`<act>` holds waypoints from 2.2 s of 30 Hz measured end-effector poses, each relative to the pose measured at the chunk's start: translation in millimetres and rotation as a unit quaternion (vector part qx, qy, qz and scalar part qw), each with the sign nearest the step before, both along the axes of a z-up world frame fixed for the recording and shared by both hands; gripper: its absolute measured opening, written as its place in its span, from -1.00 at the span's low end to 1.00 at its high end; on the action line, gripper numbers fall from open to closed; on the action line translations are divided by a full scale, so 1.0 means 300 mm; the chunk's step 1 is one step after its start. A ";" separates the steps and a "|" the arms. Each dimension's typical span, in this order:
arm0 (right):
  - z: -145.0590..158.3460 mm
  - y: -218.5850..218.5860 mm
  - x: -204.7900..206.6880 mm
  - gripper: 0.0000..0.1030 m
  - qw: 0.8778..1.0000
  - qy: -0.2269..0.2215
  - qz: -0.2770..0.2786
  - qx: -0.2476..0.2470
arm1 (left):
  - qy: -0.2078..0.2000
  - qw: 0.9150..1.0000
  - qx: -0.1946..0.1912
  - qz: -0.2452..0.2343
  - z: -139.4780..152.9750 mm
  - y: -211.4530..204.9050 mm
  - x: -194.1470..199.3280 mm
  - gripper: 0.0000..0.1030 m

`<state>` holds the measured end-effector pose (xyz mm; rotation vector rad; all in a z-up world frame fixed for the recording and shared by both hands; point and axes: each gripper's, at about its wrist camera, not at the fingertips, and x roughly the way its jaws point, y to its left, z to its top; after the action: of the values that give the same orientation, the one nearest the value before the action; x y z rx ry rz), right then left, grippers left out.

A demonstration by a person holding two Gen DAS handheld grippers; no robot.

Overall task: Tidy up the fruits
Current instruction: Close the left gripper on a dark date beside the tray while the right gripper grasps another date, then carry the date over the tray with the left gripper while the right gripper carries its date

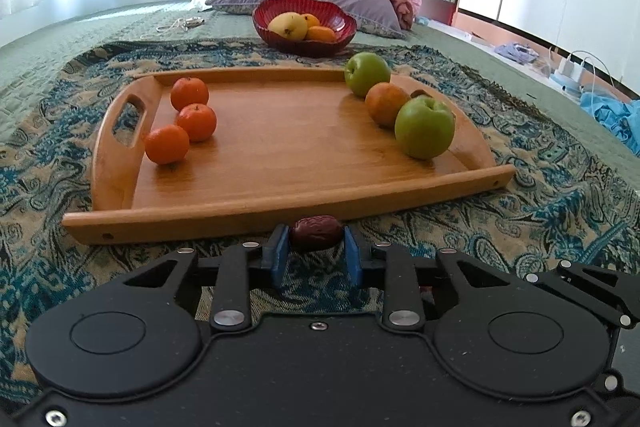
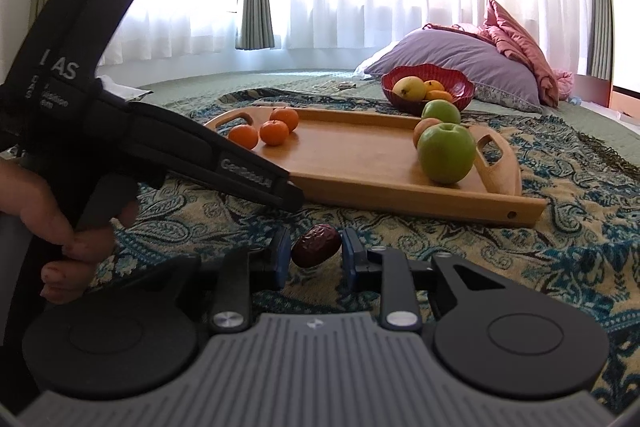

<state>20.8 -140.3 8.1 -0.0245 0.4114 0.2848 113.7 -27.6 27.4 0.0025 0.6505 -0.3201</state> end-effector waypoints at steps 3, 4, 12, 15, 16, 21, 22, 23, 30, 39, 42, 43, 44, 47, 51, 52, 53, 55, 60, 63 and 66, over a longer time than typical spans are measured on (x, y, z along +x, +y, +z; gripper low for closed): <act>0.010 -0.008 0.011 -0.39 1.000 -0.003 -0.007 0.001 | -0.007 1.000 -0.002 0.003 0.017 0.008 0.005 -0.46; 0.013 -0.012 0.016 -0.39 1.000 -0.003 -0.009 0.002 | -0.009 1.000 -0.002 0.004 0.020 0.010 0.007 -0.46; 0.049 -0.030 0.064 -0.39 1.000 -0.016 -0.025 0.002 | -0.020 1.000 -0.005 0.014 0.045 0.033 0.040 -0.46; 0.069 -0.038 0.100 -0.39 0.999 -0.021 -0.030 0.004 | -0.022 1.000 -0.007 0.017 0.058 0.037 0.064 -0.46; 0.076 -0.041 0.115 -0.39 0.999 -0.022 -0.032 0.005 | -0.023 1.000 -0.008 0.018 0.063 0.039 0.075 -0.46; 0.107 -0.048 0.205 -0.39 0.999 -0.023 -0.037 0.005 | -0.025 0.999 -0.008 0.022 0.084 0.038 0.134 -0.46; 0.115 -0.048 0.226 -0.39 0.999 -0.023 -0.039 0.005 | -0.026 0.999 -0.008 0.025 0.088 0.039 0.149 -0.46; 0.120 -0.048 0.247 -0.39 0.999 -0.022 -0.039 0.005 | -0.027 0.999 -0.010 0.026 0.091 0.041 0.167 -0.46; 0.124 -0.042 0.402 -0.39 0.999 0.008 -0.046 0.004 | -0.022 0.999 -0.007 0.037 0.084 0.040 0.271 -0.46; 0.093 -0.051 0.526 -0.38 0.997 0.046 -0.057 0.030 | -0.013 0.999 -0.004 0.047 0.055 0.033 0.363 -0.46; 0.084 -0.058 0.553 -0.38 0.996 0.055 -0.061 0.036 | -0.011 0.999 0.001 0.048 0.044 0.029 0.381 -0.46; 0.082 -0.059 0.559 -0.38 0.996 0.057 -0.062 0.036 | -0.011 0.999 0.003 0.049 0.040 0.028 0.387 -0.46; 0.080 -0.060 0.566 -0.39 0.996 0.059 -0.062 0.034 | -0.010 0.999 0.004 0.050 0.036 0.028 0.392 -0.46; 0.080 -0.050 0.570 -0.38 0.996 0.055 -0.060 0.024 | -0.007 0.999 0.007 0.053 0.024 0.030 0.402 -0.46; 0.079 -0.036 0.576 -0.38 0.997 0.049 -0.059 0.010 | -0.005 0.998 0.009 0.055 0.012 0.027 0.414 -0.45; 0.078 -0.033 0.578 -0.38 0.997 0.048 -0.059 0.005 | -0.005 0.998 0.010 0.054 0.010 0.026 0.416 -0.45; 0.080 -0.028 0.578 -0.38 0.997 0.047 -0.058 0.001 | -0.006 0.998 0.013 0.053 0.009 0.024 0.418 -0.45; 0.084 -0.022 0.587 -0.38 0.997 0.049 -0.055 -0.006 | -0.006 0.999 0.018 0.049 0.009 0.019 0.428 -0.45; 0.111 -0.016 0.639 -0.37 0.996 0.075 -0.045 -0.011 | -0.001 0.998 0.021 0.051 0.025 0.028 0.481 -0.45; 0.122 -0.015 0.690 -0.36 0.994 0.106 -0.036 -0.013 | 0.007 0.998 0.015 0.052 0.032 0.038 0.514 -0.45; 0.137 -0.032 0.760 -0.36 0.987 0.153 -0.039 0.007 | 0.015 0.998 0.005 0.054 0.032 0.048 0.533 -0.45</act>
<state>248.7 -149.8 49.2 0.0495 0.7150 0.2136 273.7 -13.3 37.0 -0.0273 0.6805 -0.2130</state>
